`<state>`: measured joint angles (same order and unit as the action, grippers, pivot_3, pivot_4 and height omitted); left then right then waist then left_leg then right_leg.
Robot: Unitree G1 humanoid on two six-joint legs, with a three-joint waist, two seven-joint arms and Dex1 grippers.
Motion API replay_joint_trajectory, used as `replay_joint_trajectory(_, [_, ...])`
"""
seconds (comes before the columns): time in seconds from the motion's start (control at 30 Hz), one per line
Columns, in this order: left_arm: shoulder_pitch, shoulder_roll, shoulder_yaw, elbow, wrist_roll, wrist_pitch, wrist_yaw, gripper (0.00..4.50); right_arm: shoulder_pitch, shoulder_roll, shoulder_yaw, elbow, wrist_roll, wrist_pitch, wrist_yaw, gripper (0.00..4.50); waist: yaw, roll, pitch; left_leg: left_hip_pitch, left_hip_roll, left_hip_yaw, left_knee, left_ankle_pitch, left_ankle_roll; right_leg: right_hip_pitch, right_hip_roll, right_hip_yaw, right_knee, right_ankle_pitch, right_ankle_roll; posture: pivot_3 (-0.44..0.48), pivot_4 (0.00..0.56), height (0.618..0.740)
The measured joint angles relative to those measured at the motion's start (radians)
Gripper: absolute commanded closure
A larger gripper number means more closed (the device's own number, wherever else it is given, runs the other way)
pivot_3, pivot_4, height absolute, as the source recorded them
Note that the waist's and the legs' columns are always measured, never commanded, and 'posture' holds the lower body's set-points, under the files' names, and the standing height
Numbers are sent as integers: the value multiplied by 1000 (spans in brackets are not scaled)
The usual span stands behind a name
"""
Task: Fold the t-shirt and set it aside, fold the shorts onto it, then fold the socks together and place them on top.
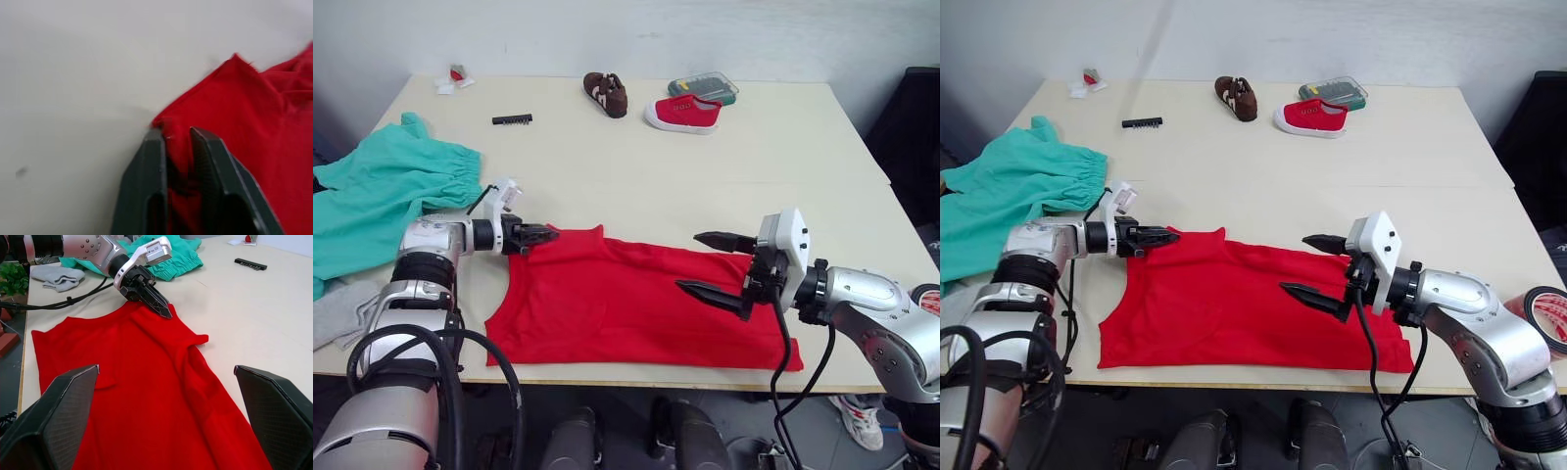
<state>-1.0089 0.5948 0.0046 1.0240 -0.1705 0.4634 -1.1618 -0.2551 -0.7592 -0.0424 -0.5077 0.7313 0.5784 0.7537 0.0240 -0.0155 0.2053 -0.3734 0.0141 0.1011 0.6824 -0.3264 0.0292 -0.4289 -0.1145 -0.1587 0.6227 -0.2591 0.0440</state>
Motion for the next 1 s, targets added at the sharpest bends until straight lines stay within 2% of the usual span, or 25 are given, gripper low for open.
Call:
replay_joint_trajectory(0.07, [1,0,14,-5,-11,-17,-34,4466,4,1,0,0,-3,6,0,0,0,0,0,0,0,0,0,0,0,0,0,0,0,0,0,0,150,740])
replay_joint_trajectory(0.23, [64,42,21,-193,-64,-96,-229,4466,16,1,1,-2,-10,13,5,0,-9,0,0,0,0,1,0,0,0,0,1,0,0,0,0,0,150,740])
replay_joint_trajectory(0.3, [129,77,19,-303,-77,-137,-294,4466,24,1,1,-2,-20,14,10,0,-15,0,0,0,0,1,0,0,0,0,1,0,-1,0,0,0,150,740])
replay_joint_trajectory(0.43, [270,132,1,-472,-59,-273,-332,4466,35,1,3,-2,-31,19,19,0,-19,0,0,1,0,1,0,-1,1,0,0,1,-2,0,0,0,150,740])
replay_joint_trajectory(0.57, [384,157,-25,-541,9,-501,-294,4466,48,1,3,-2,-46,20,29,0,-18,0,0,1,1,0,0,-1,1,0,-1,2,-3,0,0,0,150,740])
replay_joint_trajectory(0.67, [358,154,-17,-488,23,-559,-221,4466,47,2,3,-2,-51,20,37,0,-8,0,0,1,1,-1,0,-2,3,0,-1,1,-2,2,-1,0,150,740])
replay_joint_trajectory(0.87, [330,137,2,-452,14,-540,-169,4466,40,3,5,4,-61,20,51,0,-1,0,0,1,1,1,0,-2,2,0,-1,1,-3,2,-1,0,150,740])
replay_joint_trajectory(1.0, [229,98,4,-310,23,-510,-84,4466,22,13,7,10,-74,20,55,0,0,0,0,0,1,1,0,-1,3,0,0,0,-3,2,0,0,150,740])
